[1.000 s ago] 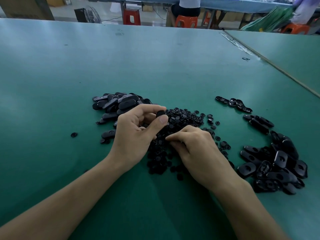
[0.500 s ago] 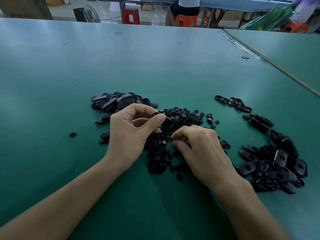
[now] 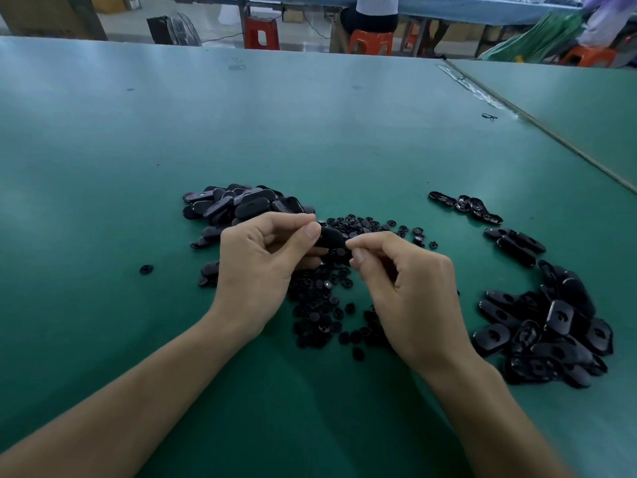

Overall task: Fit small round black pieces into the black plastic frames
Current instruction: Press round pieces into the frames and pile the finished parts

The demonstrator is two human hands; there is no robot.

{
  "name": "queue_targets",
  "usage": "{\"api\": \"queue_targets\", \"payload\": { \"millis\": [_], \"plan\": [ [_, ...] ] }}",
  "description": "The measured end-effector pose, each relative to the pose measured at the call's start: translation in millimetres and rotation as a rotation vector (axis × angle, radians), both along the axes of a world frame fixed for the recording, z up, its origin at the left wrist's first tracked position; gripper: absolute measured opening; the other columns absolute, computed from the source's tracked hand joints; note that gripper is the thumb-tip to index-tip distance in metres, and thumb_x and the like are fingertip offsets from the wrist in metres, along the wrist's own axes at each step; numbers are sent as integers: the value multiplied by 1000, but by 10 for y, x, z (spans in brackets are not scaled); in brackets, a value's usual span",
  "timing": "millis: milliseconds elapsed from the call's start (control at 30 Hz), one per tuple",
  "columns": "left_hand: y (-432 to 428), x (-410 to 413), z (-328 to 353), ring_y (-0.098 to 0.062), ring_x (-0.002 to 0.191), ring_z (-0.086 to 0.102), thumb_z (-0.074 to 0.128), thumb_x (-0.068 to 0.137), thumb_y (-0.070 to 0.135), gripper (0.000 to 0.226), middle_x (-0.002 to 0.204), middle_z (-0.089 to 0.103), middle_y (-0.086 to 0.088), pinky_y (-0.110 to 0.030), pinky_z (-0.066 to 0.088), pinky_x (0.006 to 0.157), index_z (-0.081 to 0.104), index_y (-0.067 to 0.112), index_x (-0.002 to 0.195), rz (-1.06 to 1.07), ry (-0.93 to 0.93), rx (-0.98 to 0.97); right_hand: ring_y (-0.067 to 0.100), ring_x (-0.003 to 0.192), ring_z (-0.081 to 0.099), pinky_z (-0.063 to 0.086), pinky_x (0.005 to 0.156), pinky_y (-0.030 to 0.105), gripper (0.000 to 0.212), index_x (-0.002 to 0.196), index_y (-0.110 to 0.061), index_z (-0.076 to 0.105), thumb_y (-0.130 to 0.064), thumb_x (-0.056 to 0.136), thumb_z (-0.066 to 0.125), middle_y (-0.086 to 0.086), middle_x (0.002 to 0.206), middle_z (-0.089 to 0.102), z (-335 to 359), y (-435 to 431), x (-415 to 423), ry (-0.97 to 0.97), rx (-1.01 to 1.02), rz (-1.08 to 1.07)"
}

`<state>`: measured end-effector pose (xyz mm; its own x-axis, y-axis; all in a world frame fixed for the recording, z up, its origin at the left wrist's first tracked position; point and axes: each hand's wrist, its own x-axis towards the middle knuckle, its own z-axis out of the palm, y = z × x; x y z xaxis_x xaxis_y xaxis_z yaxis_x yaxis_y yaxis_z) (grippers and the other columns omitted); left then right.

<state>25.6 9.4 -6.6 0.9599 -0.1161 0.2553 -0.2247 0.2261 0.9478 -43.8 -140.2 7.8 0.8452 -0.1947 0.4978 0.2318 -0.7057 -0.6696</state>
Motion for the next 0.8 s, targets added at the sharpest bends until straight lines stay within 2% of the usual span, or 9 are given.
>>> {"api": "queue_targets", "payload": {
  "millis": [67, 167, 300, 367, 567, 700, 800],
  "plan": [
    [8, -3, -4, -21, 74, 77, 72, 85, 17, 10, 85, 78, -6, -23, 59, 63, 75, 13, 94, -14, -4, 13, -3, 87, 65, 44, 75, 4, 16, 104, -22, 78, -14, 92, 70, -14, 90, 71, 13, 10, 5, -1, 67, -17],
    [14, -3, -20, -23, 74, 77, 70, 90, 11, 9, 86, 78, -7, -23, 59, 63, 75, 15, 96, -26, -9, 36, -7, 89, 66, 45, 77, 4, 17, 104, -25, 78, -15, 92, 71, -20, 93, 72, 4, 3, 10, 29, 189, -11],
    [10, -2, -27, -22, 73, 76, 71, 90, 6, 12, 83, 78, -6, -24, 59, 65, 74, 15, 98, -38, -14, 39, 1, 82, 70, 53, 79, 15, 22, 103, -27, 76, -11, 89, 74, -18, 83, 74, -5, -5, 26, 46, 327, 11],
    [11, -2, -35, -22, 73, 76, 71, 90, 3, 13, 83, 78, -6, -24, 60, 65, 74, 13, 97, -44, -30, 54, 5, 81, 71, 57, 80, 23, 19, 96, -28, 75, -11, 88, 75, -14, 82, 74, -2, -7, 32, 55, 370, 27],
    [30, -3, -49, -21, 74, 76, 73, 86, -4, 19, 84, 78, -5, -25, 60, 68, 73, 12, 96, -57, -67, 82, 7, 74, 68, 53, 70, 20, 17, 87, -29, 76, -12, 86, 78, -12, 80, 73, 3, 0, 23, 18, 401, 50],
    [28, -28, -34, -23, 76, 77, 74, 84, -6, 20, 83, 78, -5, -26, 60, 68, 72, 12, 92, -87, -67, 83, 9, 78, 73, 58, 76, 26, 19, 90, -26, 77, -8, 87, 76, -11, 81, 76, 0, 17, 18, 35, 439, 60],
    [22, -58, -7, -21, 78, 77, 78, 80, 2, 17, 83, 78, -4, -28, 61, 69, 73, 14, 92, -109, -88, 122, 6, 79, 73, 58, 76, 23, 18, 90, -26, 76, -8, 86, 77, -14, 81, 75, -3, 37, 18, 34, 405, 36]
  ]
}}
